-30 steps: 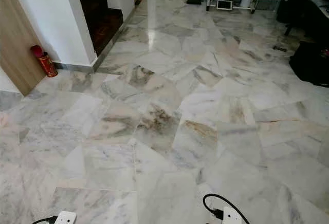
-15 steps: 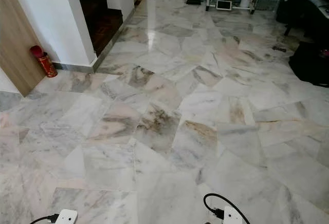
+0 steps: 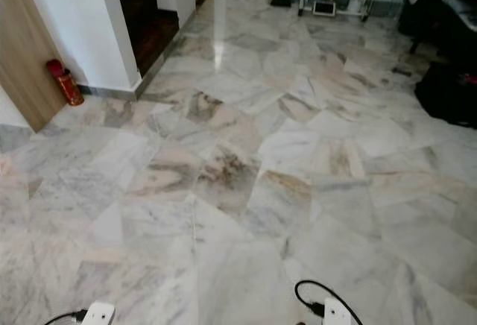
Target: Move the pillow to the sofa from floor
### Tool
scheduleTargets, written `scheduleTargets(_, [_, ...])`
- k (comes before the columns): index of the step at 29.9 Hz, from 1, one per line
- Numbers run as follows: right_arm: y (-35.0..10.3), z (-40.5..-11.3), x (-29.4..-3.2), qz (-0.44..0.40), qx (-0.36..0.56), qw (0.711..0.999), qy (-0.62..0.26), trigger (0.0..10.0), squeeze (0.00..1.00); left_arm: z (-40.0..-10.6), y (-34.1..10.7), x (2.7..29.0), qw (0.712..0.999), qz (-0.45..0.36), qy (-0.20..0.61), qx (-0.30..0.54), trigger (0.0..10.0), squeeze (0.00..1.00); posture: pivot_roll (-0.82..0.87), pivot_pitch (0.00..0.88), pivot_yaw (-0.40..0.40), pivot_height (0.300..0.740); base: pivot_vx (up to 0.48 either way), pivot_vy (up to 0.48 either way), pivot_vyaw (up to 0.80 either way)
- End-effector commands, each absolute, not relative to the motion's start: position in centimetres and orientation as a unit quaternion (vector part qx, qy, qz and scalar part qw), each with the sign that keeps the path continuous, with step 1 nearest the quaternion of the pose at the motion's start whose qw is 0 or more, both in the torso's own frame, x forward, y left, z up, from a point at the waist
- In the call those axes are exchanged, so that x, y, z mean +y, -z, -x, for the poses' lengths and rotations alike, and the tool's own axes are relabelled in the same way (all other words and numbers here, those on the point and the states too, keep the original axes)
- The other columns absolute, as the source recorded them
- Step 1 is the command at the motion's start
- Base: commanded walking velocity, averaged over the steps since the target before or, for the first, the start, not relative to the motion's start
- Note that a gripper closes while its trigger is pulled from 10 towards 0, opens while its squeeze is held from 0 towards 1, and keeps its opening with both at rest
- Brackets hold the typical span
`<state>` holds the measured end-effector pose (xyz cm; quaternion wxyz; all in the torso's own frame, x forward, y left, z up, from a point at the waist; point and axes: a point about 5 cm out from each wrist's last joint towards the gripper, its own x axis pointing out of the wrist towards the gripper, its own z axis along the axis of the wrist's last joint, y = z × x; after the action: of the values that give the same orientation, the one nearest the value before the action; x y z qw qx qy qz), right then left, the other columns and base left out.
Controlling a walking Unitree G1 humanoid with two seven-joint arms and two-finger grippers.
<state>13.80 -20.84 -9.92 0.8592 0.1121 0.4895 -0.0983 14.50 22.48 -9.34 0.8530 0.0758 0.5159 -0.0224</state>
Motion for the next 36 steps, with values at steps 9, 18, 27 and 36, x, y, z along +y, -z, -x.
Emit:
scheduleTargets(9, [9.96, -13.68, -20.85, -0.110, 0.490, 0.859, 0.098, 10.0, 0.00, -13.79, 9.53, 22.79, 0.846, -0.083, 0.028, 0.526, 10.0, 0.00, -0.05, 0.000, -0.031, 0.740, -0.317, 0.000, 0.00])
scheduleTargets(18, [9.97, -13.65, -20.90, -0.111, 0.491, 0.858, 0.102, 10.0, 0.00, -14.01, 9.59, 22.23, 0.847, -0.082, 0.031, 0.524, 10.0, 0.00, -0.05, 0.000, -0.034, 0.740, -0.317, 0.000, 0.00])
scheduleTargets(27, [9.94, -13.71, -20.94, -0.112, 0.489, 0.859, 0.103, 10.0, 0.00, -14.08, 9.58, 22.12, 0.848, -0.081, 0.032, 0.523, 10.0, 0.00, -0.05, 0.000, -0.035, 0.740, -0.317, 0.000, 0.00])
scheduleTargets(36, [9.94, -13.72, -20.90, -0.112, 0.490, 0.859, 0.102, 10.0, 0.00, -14.13, 9.51, 22.32, 0.848, -0.081, 0.032, 0.522, 10.0, 0.00, -0.05, 0.000, -0.034, 0.740, -0.318, 0.000, 0.00])
